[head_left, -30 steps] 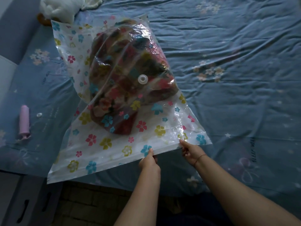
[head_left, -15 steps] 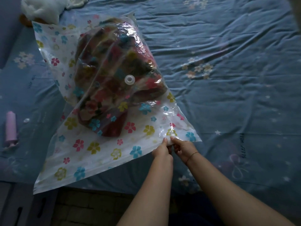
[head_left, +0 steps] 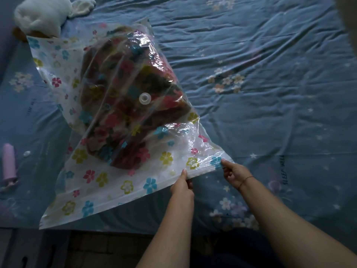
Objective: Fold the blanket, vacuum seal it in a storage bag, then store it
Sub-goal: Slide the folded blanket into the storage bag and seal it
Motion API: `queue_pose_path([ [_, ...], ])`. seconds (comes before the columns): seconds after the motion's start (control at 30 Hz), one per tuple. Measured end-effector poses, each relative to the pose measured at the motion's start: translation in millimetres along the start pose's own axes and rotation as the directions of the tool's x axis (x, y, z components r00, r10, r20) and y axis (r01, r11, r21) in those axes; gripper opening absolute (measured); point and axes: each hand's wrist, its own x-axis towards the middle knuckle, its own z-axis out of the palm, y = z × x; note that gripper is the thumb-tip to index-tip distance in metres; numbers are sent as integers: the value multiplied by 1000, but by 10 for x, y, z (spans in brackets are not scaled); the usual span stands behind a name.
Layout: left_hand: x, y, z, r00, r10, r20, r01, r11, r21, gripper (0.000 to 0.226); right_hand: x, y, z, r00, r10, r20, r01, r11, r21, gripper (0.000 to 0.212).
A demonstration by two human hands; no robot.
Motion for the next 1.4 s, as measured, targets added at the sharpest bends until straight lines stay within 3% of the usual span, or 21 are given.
queue_pose_path([
  [0.1,-134,-100,231,988,-54,145,64,996,-67,31,-15,-4,3,999,-32,21,32,999,-26,12],
  [0.23,-337,-377,629,948,-89,305,99,995,-18,24,-68,28,37,993,-83,79,87,995,-47,6],
  [0.5,-376,-549,947,997,58,56,-53,996,-77,27,-91,43,86,969,-247,14,246,959,-143,30],
  [0.6,-386,-541,995,998,63,19,-62,995,-73,30,-107,51,106,976,-216,-11,214,971,-102,39],
  [0.7,-383,-515,1001,998,60,26,-58,997,-55,28,-137,2,126,986,-169,5,169,983,-70,23],
  [0.83,-379,-469,975,992,18,128,-6,996,-91,22,-107,-49,109,993,-117,16,117,993,17,21],
  [0.93,-300,-483,949,987,-8,162,17,999,-51,35,-113,-92,83,996,-79,50,81,996,-30,16],
  [1.07,-353,-431,843,955,-52,294,74,995,-62,25,-150,-178,10,995,-29,94,43,988,-145,15],
  [1.13,-374,-397,714,933,-55,354,86,994,-72,38,-172,-185,-26,998,-33,60,45,977,-210,15],
  [1.3,-238,-200,237,957,-29,288,95,971,-218,41,-217,19,29,1000,6,30,2,968,-252,9],
  [1.4,-124,36,-170,978,-20,210,86,947,-311,30,-270,252,211,988,133,73,-125,987,-98,10],
])
